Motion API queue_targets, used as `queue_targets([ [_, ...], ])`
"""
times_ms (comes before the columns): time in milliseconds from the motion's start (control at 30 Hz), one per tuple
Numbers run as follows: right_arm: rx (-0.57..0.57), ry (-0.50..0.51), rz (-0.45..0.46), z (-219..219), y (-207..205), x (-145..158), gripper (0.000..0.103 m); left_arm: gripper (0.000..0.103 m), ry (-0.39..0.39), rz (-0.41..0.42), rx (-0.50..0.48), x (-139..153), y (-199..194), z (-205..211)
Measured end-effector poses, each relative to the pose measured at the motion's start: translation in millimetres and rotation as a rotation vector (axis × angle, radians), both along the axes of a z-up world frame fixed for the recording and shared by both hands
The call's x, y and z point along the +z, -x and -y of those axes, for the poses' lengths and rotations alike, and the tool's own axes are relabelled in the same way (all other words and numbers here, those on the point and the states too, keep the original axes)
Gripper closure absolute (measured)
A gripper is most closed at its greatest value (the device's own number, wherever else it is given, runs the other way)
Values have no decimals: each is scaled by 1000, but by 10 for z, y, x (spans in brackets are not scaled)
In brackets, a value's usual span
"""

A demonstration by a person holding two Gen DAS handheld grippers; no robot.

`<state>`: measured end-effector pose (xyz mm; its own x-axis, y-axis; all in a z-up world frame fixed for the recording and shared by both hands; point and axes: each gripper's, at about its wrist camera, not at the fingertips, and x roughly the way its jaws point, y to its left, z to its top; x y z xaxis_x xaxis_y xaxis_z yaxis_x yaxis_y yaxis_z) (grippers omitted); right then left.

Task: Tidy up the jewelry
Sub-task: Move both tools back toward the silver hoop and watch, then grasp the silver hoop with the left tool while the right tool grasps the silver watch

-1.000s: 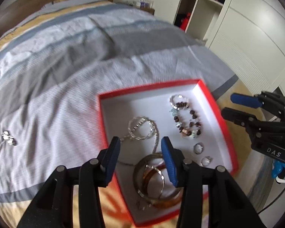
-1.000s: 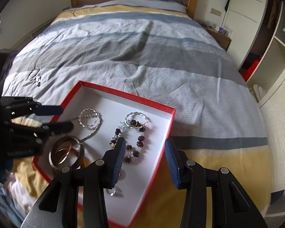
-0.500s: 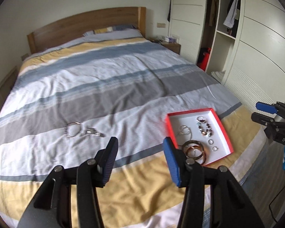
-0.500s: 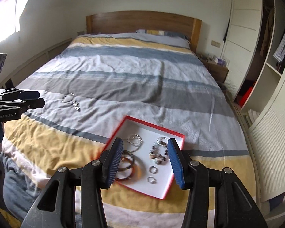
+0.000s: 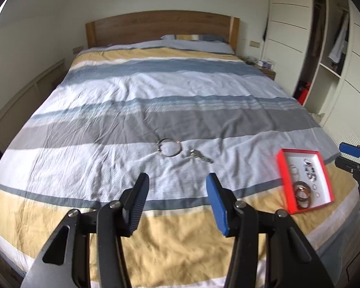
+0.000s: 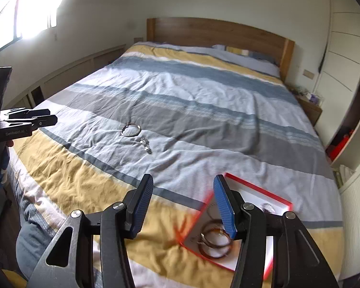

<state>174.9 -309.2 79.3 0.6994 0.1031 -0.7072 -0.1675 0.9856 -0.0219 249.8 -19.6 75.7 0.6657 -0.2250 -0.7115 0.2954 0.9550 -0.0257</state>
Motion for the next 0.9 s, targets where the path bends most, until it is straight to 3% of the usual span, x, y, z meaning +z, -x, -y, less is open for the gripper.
queue_targets([
  [367,136,-48,-135,-619,-1247,-988,52,56,62,-189,95,-1184,-1251,-132],
  [533,190,-75,-187,-861,-1766,-1397,53,56,93,-224,92,-1511,-1755,-35],
  [733,231,-102,-223,-1107,-2283,-1826,53,57,74,-258,80,-1835,-2196,134],
  [833,241,-112,-234,-1174,-2443,-1986,55,68,32,-255,82,-1939,-2349,197],
  [900,247,-115,-238,-1214,-2517,-2066,57,82,0,-251,95,-1990,-2450,213],
])
